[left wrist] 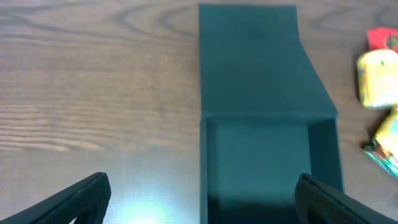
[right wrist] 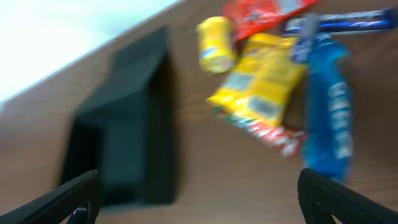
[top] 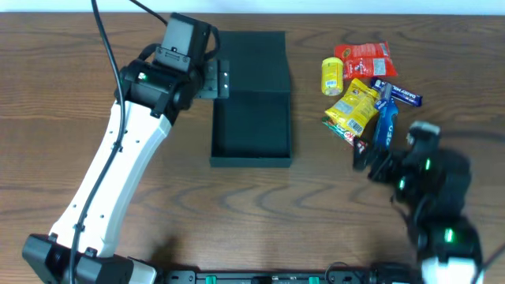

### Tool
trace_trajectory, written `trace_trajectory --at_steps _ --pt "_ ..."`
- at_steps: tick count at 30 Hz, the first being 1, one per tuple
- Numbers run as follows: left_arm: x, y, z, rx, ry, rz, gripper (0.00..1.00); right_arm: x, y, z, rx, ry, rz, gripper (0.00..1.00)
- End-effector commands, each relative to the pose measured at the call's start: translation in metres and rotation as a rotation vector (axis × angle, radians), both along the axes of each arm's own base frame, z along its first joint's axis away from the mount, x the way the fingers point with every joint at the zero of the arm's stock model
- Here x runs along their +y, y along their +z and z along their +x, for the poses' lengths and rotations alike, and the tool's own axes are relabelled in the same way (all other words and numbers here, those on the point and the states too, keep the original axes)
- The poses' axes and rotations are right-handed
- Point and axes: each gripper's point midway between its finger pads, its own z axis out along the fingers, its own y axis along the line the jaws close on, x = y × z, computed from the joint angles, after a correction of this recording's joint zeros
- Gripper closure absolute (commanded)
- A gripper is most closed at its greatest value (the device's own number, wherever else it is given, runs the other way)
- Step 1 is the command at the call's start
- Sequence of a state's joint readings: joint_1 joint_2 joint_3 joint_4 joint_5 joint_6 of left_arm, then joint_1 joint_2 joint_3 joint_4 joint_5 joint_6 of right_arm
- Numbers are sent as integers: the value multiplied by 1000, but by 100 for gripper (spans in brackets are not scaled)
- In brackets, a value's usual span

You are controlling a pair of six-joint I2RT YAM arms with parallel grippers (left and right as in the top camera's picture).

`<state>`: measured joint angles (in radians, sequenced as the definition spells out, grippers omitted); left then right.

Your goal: Pack container

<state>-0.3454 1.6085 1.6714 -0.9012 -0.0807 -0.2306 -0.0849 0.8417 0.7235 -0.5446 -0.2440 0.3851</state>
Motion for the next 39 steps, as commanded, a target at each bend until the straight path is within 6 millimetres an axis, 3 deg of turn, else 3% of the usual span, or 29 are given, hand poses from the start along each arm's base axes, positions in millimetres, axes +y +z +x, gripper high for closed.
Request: trace_trajectory --at_steps 1,4,7,10,14,22,32,39 --pt "22 -11 12 8 39 21 4 -19 -14 28 68 95 -156 1" --pt "39 -25 27 28 83 10 5 -24 -31 50 117 159 -208 1" --pt "44 -44 34 83 82 -46 5 -30 -45 74 105 160 -236 1" --pt "49 -62 39 134 93 -68 5 -58 -61 84 151 47 -322 1" --pt "50 -77 44 157 97 -62 4 -79 -87 79 260 -88 -292 1" --pt "46 -79 69 85 91 -75 5 -88 -133 76 401 -156 -243 1" --pt "46 -77 71 74 70 -62 5 -97 -160 70 477 -190 -225 1" --pt "46 -78 71 75 70 -62 5 -101 -176 69 514 -200 -235 9"
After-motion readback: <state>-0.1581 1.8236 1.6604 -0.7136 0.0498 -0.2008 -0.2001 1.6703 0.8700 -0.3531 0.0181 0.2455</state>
